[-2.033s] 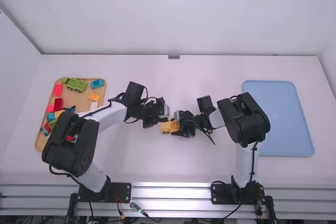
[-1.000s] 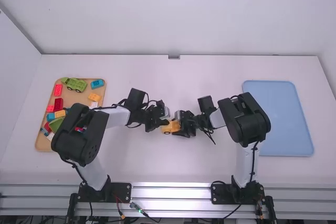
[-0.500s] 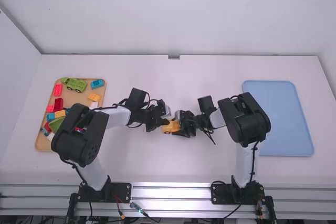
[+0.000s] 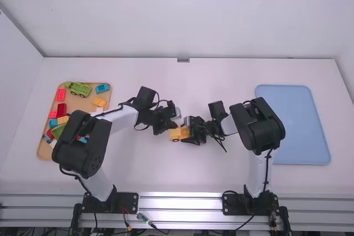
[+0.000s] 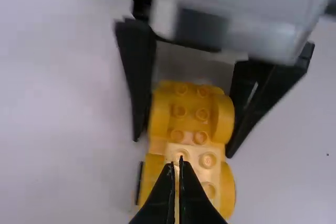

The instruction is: Assemble lego blocks to make yellow taxi

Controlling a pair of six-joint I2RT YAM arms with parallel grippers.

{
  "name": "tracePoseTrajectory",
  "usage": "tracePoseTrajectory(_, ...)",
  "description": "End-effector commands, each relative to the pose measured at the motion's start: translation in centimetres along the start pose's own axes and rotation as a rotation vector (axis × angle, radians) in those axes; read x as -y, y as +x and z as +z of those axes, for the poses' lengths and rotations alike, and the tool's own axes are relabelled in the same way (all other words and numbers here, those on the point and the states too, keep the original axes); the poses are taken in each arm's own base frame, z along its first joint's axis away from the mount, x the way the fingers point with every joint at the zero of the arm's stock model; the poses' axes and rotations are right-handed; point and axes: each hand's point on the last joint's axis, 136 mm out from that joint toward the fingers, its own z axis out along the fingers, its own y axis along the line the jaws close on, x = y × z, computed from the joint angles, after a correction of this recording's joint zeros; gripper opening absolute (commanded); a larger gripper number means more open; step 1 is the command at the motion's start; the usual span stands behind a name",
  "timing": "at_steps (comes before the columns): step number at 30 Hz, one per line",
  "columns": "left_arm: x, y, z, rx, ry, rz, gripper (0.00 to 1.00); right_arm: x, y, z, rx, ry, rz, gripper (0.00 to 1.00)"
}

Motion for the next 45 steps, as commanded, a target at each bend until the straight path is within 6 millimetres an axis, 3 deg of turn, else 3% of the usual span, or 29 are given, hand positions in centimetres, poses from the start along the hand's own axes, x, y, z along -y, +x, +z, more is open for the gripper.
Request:
tracePoseTrajectory(1, -2.5, -4.2, -3.5, 0.081, -0.110, 0.050, 0.04, 0.3, 1.9, -0.1, -0.074, 0.033, 0.022, 0.70)
tracePoseTrajectory(2, -3.0, -4.9, -4.2, 0.095, -0.132, 0.045, 0.12, 0.4, 2.0, -0.2, -0.074, 0.037, 0.025, 0.71)
tracePoseTrajectory(4, -3.9, -5.9, -5.6, 0.117, -0.170, 0.034, 0.49, 0.5, 2.1, -0.4, -0.073, 0.043, 0.029, 0.72)
tracePoseTrajectory(5, -4.4, -6.5, -6.3, 0.129, -0.192, 0.026, 0.99, 0.6, 2.1, -0.5, -0.074, 0.045, 0.032, 0.73)
tracePoseTrajectory(10, -6.2, -6.9, -8.5, 0.164, -0.253, -0.051, 0.99, 0.7, 2.2, -0.6, -0.074, 0.051, 0.072, 0.82)
tracePoseTrajectory(14, -8.9, -5.9, -11.0, 0.212, -0.327, -0.217, 0.99, 1.3, 2.3, -1.2, -0.076, 0.079, 0.136, 0.99)
tracePoseTrajectory(16, -9.7, -5.4, -12.0, 0.229, -0.352, -0.278, 0.99, 1.8, 2.4, -1.6, -0.088, 0.101, 0.175, 0.99)
tracePoseTrajectory(18, -11.6, -3.8, -14.3, 0.262, -0.412, -0.403, 0.99, 2.1, 2.6, -2.9, -0.143, 0.134, 0.224, 0.99)
tracePoseTrajectory(21, -12.9, -2.0, -15.7, 0.250, -0.481, -0.483, 0.99, 1.9, 2.5, -4.1, -0.189, 0.146, 0.226, 0.99)
tracePoseTrajectory(25, -15.2, 2.6, -18.1, 0.151, -0.680, -0.681, 0.99, 1.2, 1.9, -6.8, -0.320, 0.180, 0.225, 0.99)
tracePoseTrajectory(30, -16.4, 5.6, -19.9, 0.065, -0.858, -0.795, 0.99, 1.2, 1.3, -9.8, -0.456, 0.265, 0.221, 0.99)
tracePoseTrajectory(36, -16.4, 8.9, -21.8, -0.053, -1.021, -0.898, 0.99, 2.9, -1.5, -13.4, -0.505, 0.450, 0.212, 0.99)
tracePoseTrajectory(45, -16.5, 12.3, -26.0, -0.117, -1.306, -1.068, 0.99, 3.7, -4.3, -15.2, -0.480, 0.538, 0.139, 0.99)
